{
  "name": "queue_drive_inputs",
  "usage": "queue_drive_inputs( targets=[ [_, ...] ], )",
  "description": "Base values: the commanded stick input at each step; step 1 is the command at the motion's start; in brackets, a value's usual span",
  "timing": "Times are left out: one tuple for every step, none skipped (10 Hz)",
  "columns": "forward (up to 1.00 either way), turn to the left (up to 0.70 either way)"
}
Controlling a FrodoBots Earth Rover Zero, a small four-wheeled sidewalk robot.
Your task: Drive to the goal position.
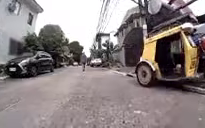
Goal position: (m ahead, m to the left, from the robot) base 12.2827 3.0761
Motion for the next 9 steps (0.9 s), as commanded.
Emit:
queue_drive_inputs(
  targets=[
    [1.0, 0.0],
    [1.0, 0.0],
    [1.0, 0.0],
    [1.0, 0.0],
    [1.0, 0.0],
    [1.0, 0.0],
    [1.0, 0.0],
    [1.0, 0.0],
    [1.0, 0.0]
  ],
)
